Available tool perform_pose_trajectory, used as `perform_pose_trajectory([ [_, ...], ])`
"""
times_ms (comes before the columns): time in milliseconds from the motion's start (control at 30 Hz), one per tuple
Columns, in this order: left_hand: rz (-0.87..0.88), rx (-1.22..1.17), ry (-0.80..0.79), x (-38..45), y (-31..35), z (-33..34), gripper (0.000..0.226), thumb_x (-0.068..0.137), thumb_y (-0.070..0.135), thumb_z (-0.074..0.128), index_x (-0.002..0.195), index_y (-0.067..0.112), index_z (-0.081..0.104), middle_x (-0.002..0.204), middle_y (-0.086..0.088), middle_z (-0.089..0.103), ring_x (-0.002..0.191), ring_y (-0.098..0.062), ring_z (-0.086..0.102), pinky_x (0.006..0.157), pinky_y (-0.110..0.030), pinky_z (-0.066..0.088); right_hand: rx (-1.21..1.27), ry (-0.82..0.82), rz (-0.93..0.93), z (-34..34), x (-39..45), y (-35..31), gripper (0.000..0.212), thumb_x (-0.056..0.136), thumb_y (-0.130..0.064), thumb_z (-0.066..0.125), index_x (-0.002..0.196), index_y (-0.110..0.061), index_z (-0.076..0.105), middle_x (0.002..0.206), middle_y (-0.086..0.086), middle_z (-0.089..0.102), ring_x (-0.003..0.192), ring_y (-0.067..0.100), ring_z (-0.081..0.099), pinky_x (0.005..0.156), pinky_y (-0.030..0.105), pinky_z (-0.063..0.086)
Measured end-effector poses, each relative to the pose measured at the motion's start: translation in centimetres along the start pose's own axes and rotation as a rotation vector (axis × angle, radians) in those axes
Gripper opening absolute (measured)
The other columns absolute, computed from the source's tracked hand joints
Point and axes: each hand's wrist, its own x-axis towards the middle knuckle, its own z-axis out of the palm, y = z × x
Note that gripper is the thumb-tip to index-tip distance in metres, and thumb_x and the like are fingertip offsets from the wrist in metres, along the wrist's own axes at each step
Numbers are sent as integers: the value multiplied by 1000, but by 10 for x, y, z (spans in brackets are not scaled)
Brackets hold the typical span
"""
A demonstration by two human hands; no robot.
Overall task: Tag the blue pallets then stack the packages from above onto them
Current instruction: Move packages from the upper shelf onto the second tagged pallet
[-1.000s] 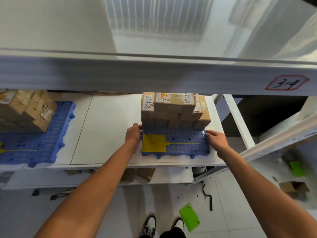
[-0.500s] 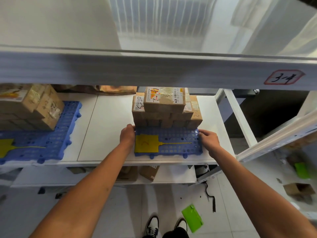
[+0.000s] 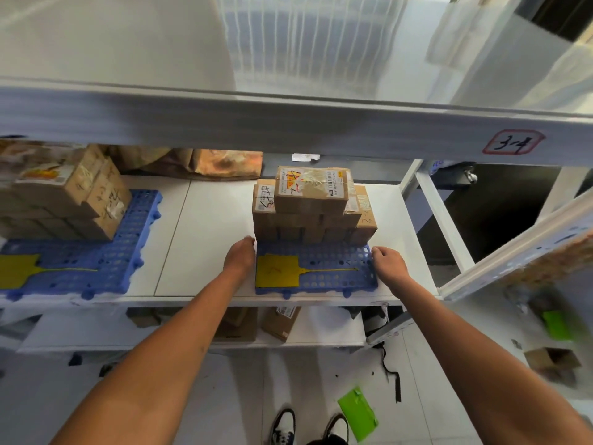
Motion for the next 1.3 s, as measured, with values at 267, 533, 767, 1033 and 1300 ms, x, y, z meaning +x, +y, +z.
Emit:
perform_pose_trajectory([
  [267, 270, 359, 136, -26, 33, -55, 56, 109, 38, 21, 144, 7, 53, 152, -18, 51, 136, -33, 50, 112, -43, 37, -288, 27, -112, -40, -42, -41, 49, 112, -32, 29, 142, -1, 53, 151, 21, 52, 136, 38, 50, 117, 46, 37],
  [533, 377, 285, 239, -127, 50, -119, 49, 109, 31, 27, 142, 8, 54, 153, -17, 50, 138, -33, 48, 113, -39, 35, -203, 130, -311, -62, -112, -89, 48, 112, -35, 35, 149, -7, 49, 155, 18, 50, 141, 37, 47, 115, 42, 35],
  [767, 264, 136, 284, -199, -6, -186, 42, 110, 28, 34, 135, 4, 58, 143, -18, 56, 133, -34, 52, 107, -37, 40, -63, 51, -491, 26, -198, -136, 48, 108, -34, 46, 149, -8, 51, 143, 17, 61, 130, 35, 58, 105, 40, 45],
  [1033, 158, -123, 426, -188, -74, -314, 43, 111, 22, 35, 142, -4, 52, 152, -22, 49, 139, -36, 47, 114, -41, 37, -26, -199, -481, 160, -259, -198, 53, 109, -42, 44, 154, -14, 47, 155, 9, 52, 142, 29, 49, 114, 35, 38],
  [1300, 109, -346, 603, -95, -103, -472, 36, 107, 9, 37, 103, -23, 53, 120, -44, 55, 115, -55, 53, 98, -58, 41, 214, -255, -373, 271, -249, -330, 57, 110, -44, 40, 158, -12, 38, 160, 11, 44, 146, 30, 43, 119, 40, 32],
])
